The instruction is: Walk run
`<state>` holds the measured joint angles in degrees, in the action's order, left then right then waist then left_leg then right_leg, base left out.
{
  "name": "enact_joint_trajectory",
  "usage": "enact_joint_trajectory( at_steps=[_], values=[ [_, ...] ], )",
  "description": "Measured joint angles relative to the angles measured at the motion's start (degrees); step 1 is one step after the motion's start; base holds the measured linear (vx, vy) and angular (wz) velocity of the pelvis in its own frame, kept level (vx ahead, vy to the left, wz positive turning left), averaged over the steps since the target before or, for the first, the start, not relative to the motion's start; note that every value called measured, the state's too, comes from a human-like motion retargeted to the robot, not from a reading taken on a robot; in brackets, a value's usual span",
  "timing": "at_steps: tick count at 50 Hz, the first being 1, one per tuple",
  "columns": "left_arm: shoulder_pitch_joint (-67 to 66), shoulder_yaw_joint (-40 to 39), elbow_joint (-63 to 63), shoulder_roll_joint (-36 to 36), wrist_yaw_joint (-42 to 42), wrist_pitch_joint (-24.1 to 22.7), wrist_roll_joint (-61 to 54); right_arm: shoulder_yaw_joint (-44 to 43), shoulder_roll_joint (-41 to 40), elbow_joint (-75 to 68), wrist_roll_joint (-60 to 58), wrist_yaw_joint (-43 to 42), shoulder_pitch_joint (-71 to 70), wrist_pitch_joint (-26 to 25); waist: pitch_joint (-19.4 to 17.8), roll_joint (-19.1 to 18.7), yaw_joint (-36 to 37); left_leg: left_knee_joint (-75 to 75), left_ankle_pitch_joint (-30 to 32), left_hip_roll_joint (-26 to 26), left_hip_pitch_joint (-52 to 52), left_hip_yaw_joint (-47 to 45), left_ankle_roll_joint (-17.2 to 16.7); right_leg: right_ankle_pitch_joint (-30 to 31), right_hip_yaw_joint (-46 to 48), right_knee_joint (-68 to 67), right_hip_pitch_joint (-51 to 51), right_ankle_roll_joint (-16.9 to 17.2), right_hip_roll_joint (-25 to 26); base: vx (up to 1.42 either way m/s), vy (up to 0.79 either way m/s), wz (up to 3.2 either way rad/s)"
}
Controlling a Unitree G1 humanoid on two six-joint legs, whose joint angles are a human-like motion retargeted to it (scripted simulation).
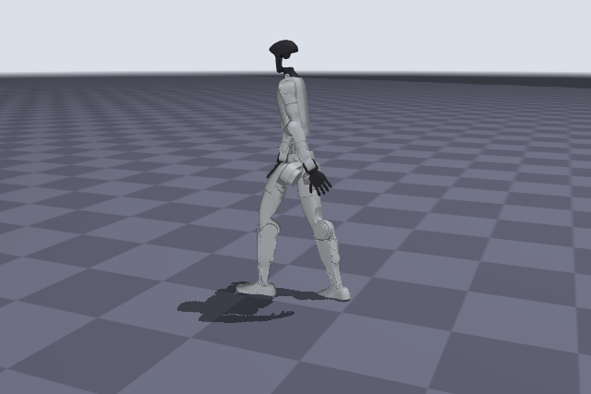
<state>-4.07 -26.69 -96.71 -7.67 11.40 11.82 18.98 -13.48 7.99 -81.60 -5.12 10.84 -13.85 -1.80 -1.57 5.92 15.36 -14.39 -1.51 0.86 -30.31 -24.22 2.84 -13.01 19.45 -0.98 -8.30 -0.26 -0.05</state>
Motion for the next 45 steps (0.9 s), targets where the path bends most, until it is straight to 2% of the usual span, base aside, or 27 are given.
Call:
enact_joint_trajectory(
  at_steps=[2, 3, 5, 7, 9, 10, 12, 13, 15, 17, 20, 22, 26, 29, 30, 31, 32, 33, 35, 37, 40, 41, 42, 43, 45],
  values=[
    [0.9, 1.5, -0.7, -0.9, 1.5, 0.7, 1.9, 1.2, 0.2, 2.5, -0.2, 0.7, 0.2, 0.3, -0.1, 0.8, 1.5, 2.8, 0.5, -2.1, -2.1, 3.4, 2.4, 0.0, -0.6, -0.3, -1.4, 1.7, -0.5, 0.83, 0.04, -0.35],
    [1.4, 2.4, -0.7, -1.5, 2.5, 1.4, 3.2, 1.9, 0.1, 3.9, -0.3, 1.3, 0.8, 0.4, -0.1, 1.2, 2.2, 2.7, 1.9, -2.5, -2.4, 4.7, 2.2, 0.3, -1.0, -0.7, -2.1, 2.7, -0.7, 0.95, 0.06, -0.42],
    [2.3, 4.4, -0.7, -2.5, 2.8, 2.5, 6.2, 2.6, 0.0, 6.1, -1.2, 2.8, 3.0, 0.9, 0.5, 1.9, 3.3, 0.5, 4.4, -3.2, -1.7, 4.4, 4.1, 2.3, -0.4, -1.9, -3.5, 4.7, -1.3, 0.97, 0.1, -0.39],
    [3.2, 5.8, -0.6, -3.0, 1.2, 2.7, 9.1, 2.5, -0.5, 6.4, -3.3, 3.4, 5.8, 1.5, 1.5, 2.2, 4.4, -0.7, 4.9, -1.6, -0.3, 3.4, 4.2, 8.3, 0.1, -4.6, -4.3, 6.0, -2.1, 0.98, 0.14, -0.54],
    [4.0, 7.1, -0.1, -3.2, 0.1, 1.9, 10.8, 2.6, -2.0, 5.2, -5.2, 1.6, 8.4, 1.7, 2.4, 1.5, 3.5, -2.6, 1.6, -0.1, 2.1, 4.0, 3.4, 19.0, 0.6, -9.8, -3.7, 5.5, -2.4, 1.09, 0.17, -0.34],
    [4.2, 8.1, 0.5, -3.2, -0.1, 1.4, 11.3, 2.7, -2.7, 4.3, -5.8, 0.2, 9.8, 1.6, 3.0, 0.6, 2.6, -2.7, -0.1, 0.6, 4.0, 4.8, 3.0, 25.1, 1.5, -13.3, -3.0, 5.0, -2.5, 1.14, 0.2, -0.1],
    [5.1, 11.3, 2.5, -3.6, 1.4, 0.5, 12.2, 2.8, -3.0, 2.4, -6.5, -1.0, 12.3, 1.3, 4.0, -3.0, 1.3, -1.8, -2.6, 3.2, 8.2, 6.7, 2.2, 29.7, 7.0, -23.7, -1.1, 3.1, -2.6, 1.14, 0.24, -0.25],
    [5.9, 13.1, 3.6, -4.0, 2.4, 0.0, 12.7, 2.9, -2.7, 1.4, -7.2, -0.7, 13.4, 1.0, 4.2, -4.9, 1.2, -1.3, -3.8, 4.9, 10.6, 6.7, 1.7, 28.0, 9.7, -30.2, 0.4, 1.0, -3.2, 0.9, 0.22, -0.59],
    [8.1, 15.6, 6.0, -5.0, 3.0, -1.2, 13.7, 2.0, -2.4, -0.8, -9.5, -1.3, 14.9, 0.8, 4.2, -7.4, -0.1, 0.3, -5.9, 6.6, 15.3, 6.1, 0.4, 24.2, 11.2, -41.9, 6.3, -0.7, -5.0, 0.79, 0.18, -0.55],
    [10.6, 17.0, 7.9, -6.1, 1.1, -2.6, 14.0, 0.4, -2.7, -2.8, -10.2, -3.2, 15.6, 0.3, 3.5, -7.1, -2.1, 3.6, -6.1, 4.8, 19.3, 5.3, -0.2, 21.3, 10.2, -49.1, 13.7, 0.9, -6.7, 0.87, 0.14, -0.11],
    [14.4, 19.6, 10.3, -7.5, -2.4, -4.9, 13.1, -1.1, -3.3, -5.3, -8.3, -3.8, 17.0, -1.0, 3.3, -5.6, -4.5, 7.6, -6.4, 1.4, 23.7, 4.2, -0.4, 16.4, 9.4, -49.9, 23.3, 2.3, -7.6, 0.68, 0.09, 0.15],
    [16.9, 20.6, 11.6, -8.3, -3.1, -6.3, 12.4, -2.3, -3.7, -6.3, -7.7, -2.5, 18.4, -1.6, 3.5, -5.0, -6.7, 9.3, -7.2, -0.4, 26.2, 4.0, -0.7, 14.0, 10.7, -44.3, 28.3, 1.3, -7.9, 0.7, 0.04, 0.57],
    [21.5, 20.7, 14.3, -9.6, -0.9, -7.6, 10.7, -3.6, -4.4, -7.6, -7.6, -0.7, 20.1, -3.0, 3.0, -3.3, -11.5, 11.6, -9.4, -4.0, 31.7, 5.9, -1.6, 10.8, 10.1, -24.8, 35.3, -0.3, -7.1, 0.85, -0.02, 0.77],
    [23.6, 20.1, 17.2, -9.9, 0.3, -9.0, 8.9, -3.8, -5.0, -9.0, -8.7, -0.7, 20.5, -4.4, 3.0, -2.0, -15.1, 12.6, -11.4, -5.8, 36.4, 7.8, -3.2, 9.7, 4.4, -9.3, 40.8, -0.3, -4.3, 0.84, -0.07, 0.83],
    [23.7, 19.9, 17.9, -10.0, 0.4, -9.7, 8.4, -3.7, -5.1, -9.4, -9.5, -0.5, 20.6, -4.8, 3.4, -1.9, -15.6, 12.5, -11.7, -5.9, 37.3, 8.4, -3.9, 8.9, 1.4, -6.5, 42.1, 0.4, -3.1, 0.86, -0.11, 0.28],
    [23.5, 19.8, 17.9, -9.9, -0.1, -10.9, 7.9, -3.6, -5.0, -9.8, -10.4, 0.0, 20.7, -5.0, 3.8, -1.5, -15.5, 12.2, -11.8, -6.2, 38.0, 8.7, -4.6, 8.9, 2.4, -6.0, 42.8, 0.3, -3.1, 0.92, -0.13, 0.06],
    [23.2, 19.6, 17.8, -9.7, -0.9, -12.3, 7.5, -3.5, -4.9, -10.3, -11.4, 0.4, 20.8, -5.1, 4.4, -1.3, -15.3, 11.8, -11.5, -6.4, 38.7, 9.1, -5.4, 9.2, 3.2, -6.2, 43.4, -0.7, -3.1, 1.01, -0.14, -0.06],
    [22.5, 19.2, 17.3, -9.1, -2.2, -13.9, 7.1, -3.5, -4.7, -10.9, -12.6, 0.9, 20.9, -5.2, 5.0, -1.1, -15.2, 11.0, -10.6, -6.6, 39.4, 10.0, -6.4, 10.1, 3.7, -7.9, 43.6, -3.3, -3.2, 1.01, -0.12, 0.06],
    [20.1, 18.0, 15.8, -7.7, -4.4, -14.9, 7.1, -3.6, -4.2, -12.0, -14.7, 1.1, 20.8, -5.6, 6.2, -0.5, -15.8, 9.3, -6.6, -7.2, 41.0, 10.8, -8.7, 14.6, 8.6, -11.5, 43.0, -6.3, -4.9, 1.08, -0.13, 0.29],
    [16.4, 15.7, 13.3, -6.1, -4.6, -12.6, 9.1, -3.9, -3.7, -13.1, -15.6, 0.6, 20.6, -6.2, 6.5, -0.6, -17.5, 6.0, 2.7, -6.1, 43.2, 7.8, -10.3, 15.3, 1.8, -16.0, 42.1, -6.9, -5.2, 1.31, -0.18, 0.67],
    [10.9, 13.3, 8.6, -3.4, -3.5, -10.1, 13.1, -4.6, -3.2, -12.6, -14.2, 0.0, 20.3, -6.1, 6.6, 1.2, -18.5, -5.1, 20.4, -3.9, 42.8, -0.7, -7.3, 9.3, -7.0, -18.8, 37.0, -5.8, -7.2, 1.19, -0.13, 0.36],
    [9.3, 12.9, 6.8, -3.0, -2.9, -9.1, 14.9, -4.1, -2.8, -12.1, -12.9, 0.6, 20.1, -5.5, 6.2, 3.1, -16.9, -11.9, 22.5, -4.2, 41.4, -3.9, -5.2, 8.0, -3.8, -17.7, 33.3, -5.9, -9.7, 1.06, -0.16, -0.45],
    [7.9, 12.8, 5.2, -2.9, -2.5, -8.1, 16.5, -3.8, -2.6, -11.7, -11.7, 1.2, 19.6, -5.1, 5.7, 4.7, -15.5, -18.6, 22.9, -3.8, 39.5, -6.3, -3.5, 6.8, -1.2, -16.8, 30.1, -5.7, -11.8, 0.83, -0.16, -0.38],
    [6.9, 13.2, 4.1, -3.0, -2.2, -7.1, 17.8, -4.0, -2.3, -11.3, -10.8, 1.5, 18.8, -5.1, 5.1, 5.8, -14.6, -24.9, 19.5, -2.2, 36.8, -7.0, -2.7, 5.8, -0.1, -16.2, 27.7, -5.0, -13.1, 0.85, -0.15, -0.07],
    [5.1, 13.5, 2.9, -3.0, -2.1, -5.7, 20.0, -4.7, -2.1, -10.8, -9.6, 0.4, 16.6, -6.0, 3.5, 7.2, -12.6, -34.1, 12.6, 1.1, 32.0, -9.9, 0.3, 4.4, -2.6, -14.5, 23.6, -4.3, -12.6, 0.93, -0.12, 0.06]
  ],
)
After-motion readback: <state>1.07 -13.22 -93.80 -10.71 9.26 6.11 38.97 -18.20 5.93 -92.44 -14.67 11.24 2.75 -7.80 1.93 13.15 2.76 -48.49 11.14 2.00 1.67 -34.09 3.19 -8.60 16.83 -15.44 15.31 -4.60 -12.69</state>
